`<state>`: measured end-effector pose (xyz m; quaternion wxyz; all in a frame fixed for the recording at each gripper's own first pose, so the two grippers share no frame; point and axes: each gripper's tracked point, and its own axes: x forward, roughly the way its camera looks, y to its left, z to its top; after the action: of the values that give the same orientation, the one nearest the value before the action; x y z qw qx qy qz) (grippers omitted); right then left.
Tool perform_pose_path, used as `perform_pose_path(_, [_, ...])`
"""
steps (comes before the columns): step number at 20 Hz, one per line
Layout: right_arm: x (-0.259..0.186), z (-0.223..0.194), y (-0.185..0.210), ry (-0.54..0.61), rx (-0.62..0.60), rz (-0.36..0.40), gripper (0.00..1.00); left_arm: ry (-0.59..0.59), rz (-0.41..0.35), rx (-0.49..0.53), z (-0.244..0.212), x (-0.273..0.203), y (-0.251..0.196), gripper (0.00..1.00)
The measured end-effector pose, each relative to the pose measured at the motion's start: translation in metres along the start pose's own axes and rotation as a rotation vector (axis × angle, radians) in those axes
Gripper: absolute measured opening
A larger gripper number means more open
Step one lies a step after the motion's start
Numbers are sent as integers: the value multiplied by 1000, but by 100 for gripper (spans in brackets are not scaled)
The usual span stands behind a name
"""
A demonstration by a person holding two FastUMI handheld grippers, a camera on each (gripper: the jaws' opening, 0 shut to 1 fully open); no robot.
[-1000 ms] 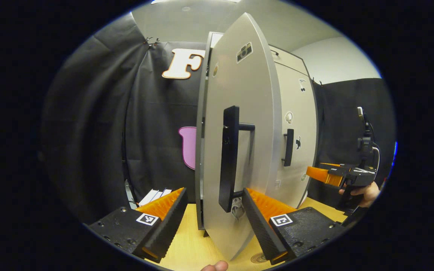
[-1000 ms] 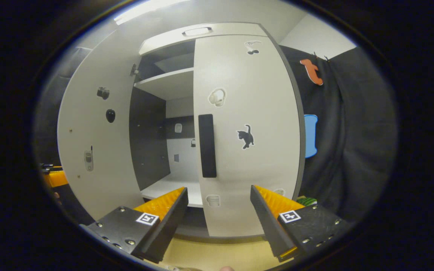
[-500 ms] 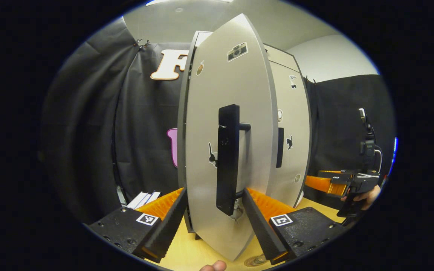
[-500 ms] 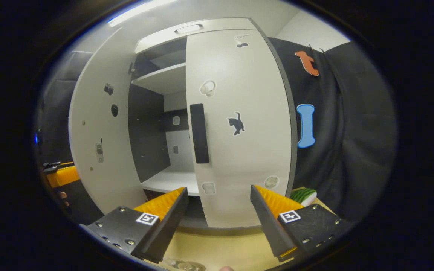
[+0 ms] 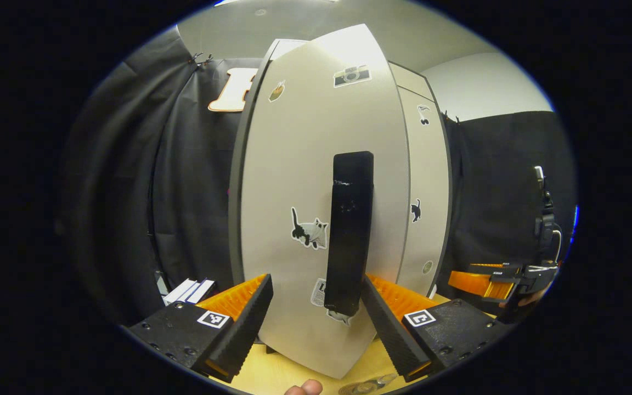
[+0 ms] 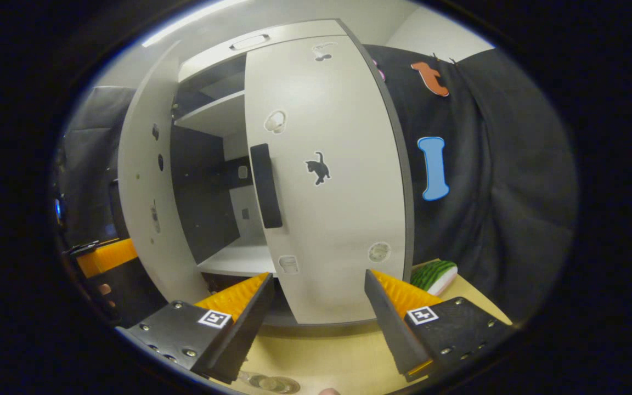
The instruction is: Grasp the bottle in the cabinet with the left hand and place it on the coaster, then close the right door with the right hand and the left door with the left hand.
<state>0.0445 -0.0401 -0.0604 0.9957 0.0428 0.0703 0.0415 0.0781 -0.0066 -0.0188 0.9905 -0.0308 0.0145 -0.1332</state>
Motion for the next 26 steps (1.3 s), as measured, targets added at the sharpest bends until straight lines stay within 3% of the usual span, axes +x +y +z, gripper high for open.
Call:
perform_pose_path(7, [-12,-1,-27,14,6,-39,97,4,15,11,-3,49,-26,100])
perform_pose_path(15, [-21,-12,-27,41,-2,-25,100,-4,65,28,-4,102,-40,100])
perform_pose_path(26, [-35,-16,-33,50,13,-31,100,-15,164,26,-1,111,-47,100])
